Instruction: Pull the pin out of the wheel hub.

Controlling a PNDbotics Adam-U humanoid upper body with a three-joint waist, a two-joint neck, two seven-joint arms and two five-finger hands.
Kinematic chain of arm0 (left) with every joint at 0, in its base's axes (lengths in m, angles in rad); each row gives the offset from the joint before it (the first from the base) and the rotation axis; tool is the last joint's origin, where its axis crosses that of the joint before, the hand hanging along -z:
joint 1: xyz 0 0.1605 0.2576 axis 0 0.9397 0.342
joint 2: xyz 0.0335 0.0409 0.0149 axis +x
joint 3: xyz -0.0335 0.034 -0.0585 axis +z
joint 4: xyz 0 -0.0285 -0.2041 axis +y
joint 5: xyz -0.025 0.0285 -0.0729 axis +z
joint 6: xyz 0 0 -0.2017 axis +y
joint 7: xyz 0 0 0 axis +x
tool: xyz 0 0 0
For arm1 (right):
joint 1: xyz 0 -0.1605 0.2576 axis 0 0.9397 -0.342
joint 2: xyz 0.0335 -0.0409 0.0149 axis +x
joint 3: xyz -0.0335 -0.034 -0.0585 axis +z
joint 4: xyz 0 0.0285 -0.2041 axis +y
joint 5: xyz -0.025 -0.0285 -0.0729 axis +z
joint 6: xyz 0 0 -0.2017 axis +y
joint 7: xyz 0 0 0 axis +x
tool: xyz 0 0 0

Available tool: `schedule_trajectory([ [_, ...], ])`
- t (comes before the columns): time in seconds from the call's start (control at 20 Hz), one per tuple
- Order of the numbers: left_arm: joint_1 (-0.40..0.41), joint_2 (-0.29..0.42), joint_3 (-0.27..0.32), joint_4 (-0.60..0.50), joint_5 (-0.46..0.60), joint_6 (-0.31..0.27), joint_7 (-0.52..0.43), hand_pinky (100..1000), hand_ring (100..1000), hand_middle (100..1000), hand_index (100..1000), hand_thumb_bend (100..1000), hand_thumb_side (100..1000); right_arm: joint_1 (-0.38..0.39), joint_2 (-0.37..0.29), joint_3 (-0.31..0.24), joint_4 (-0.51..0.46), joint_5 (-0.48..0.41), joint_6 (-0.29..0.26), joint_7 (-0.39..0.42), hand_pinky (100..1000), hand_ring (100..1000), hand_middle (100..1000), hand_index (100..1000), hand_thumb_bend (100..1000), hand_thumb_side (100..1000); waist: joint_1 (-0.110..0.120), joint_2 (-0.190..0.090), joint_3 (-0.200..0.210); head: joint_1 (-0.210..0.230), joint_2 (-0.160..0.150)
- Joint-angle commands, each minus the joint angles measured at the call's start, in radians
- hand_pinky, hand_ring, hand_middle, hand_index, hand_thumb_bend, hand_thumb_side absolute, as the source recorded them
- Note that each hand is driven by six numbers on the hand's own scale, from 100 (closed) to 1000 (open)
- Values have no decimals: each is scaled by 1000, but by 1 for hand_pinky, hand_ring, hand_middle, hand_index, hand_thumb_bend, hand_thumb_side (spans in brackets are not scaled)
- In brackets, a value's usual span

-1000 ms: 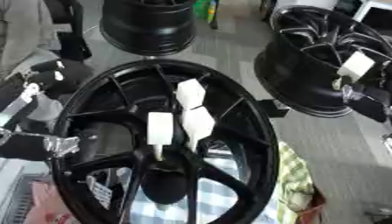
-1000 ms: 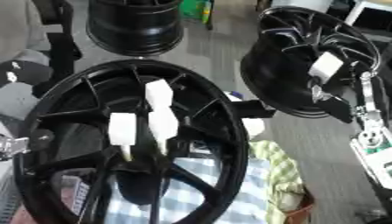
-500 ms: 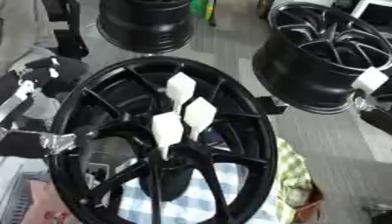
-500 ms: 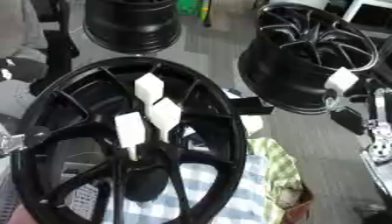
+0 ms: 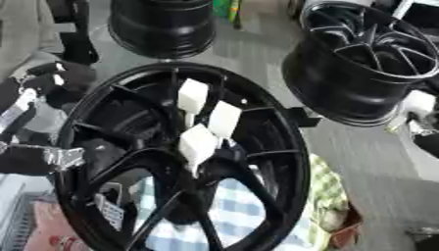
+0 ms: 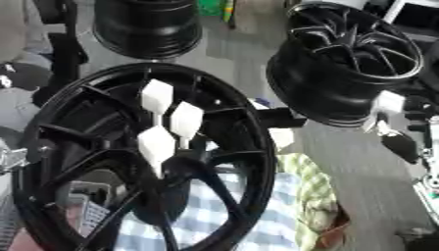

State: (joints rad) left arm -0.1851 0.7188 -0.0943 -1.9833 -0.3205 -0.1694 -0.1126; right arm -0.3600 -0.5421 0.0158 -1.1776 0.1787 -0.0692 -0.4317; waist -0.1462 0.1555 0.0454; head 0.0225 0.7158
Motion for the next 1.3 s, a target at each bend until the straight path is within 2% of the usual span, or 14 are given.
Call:
schedule_trajectory([
  [0.05, -5, 11, 15, -17, -1, 0, 7, 770, 790, 806, 859, 562, 619, -10, -40, -23, -1, 34, 13, -18, 710, 802, 863, 962, 390, 315, 9, -11, 1, -3, -1],
  [0.55, -5, 11, 19, -17, 0, 0, 12, 770, 790, 806, 859, 563, 619, -12, -34, -29, -15, 70, 18, -81, 706, 798, 868, 962, 381, 324, 10, -13, 8, -4, -4],
  [1.3, -7, 12, 26, -17, 4, 1, 21, 769, 790, 805, 858, 560, 620, -20, -34, -12, -96, 103, -1, -53, 707, 791, 838, 956, 329, 322, 13, -11, 12, -8, -13],
])
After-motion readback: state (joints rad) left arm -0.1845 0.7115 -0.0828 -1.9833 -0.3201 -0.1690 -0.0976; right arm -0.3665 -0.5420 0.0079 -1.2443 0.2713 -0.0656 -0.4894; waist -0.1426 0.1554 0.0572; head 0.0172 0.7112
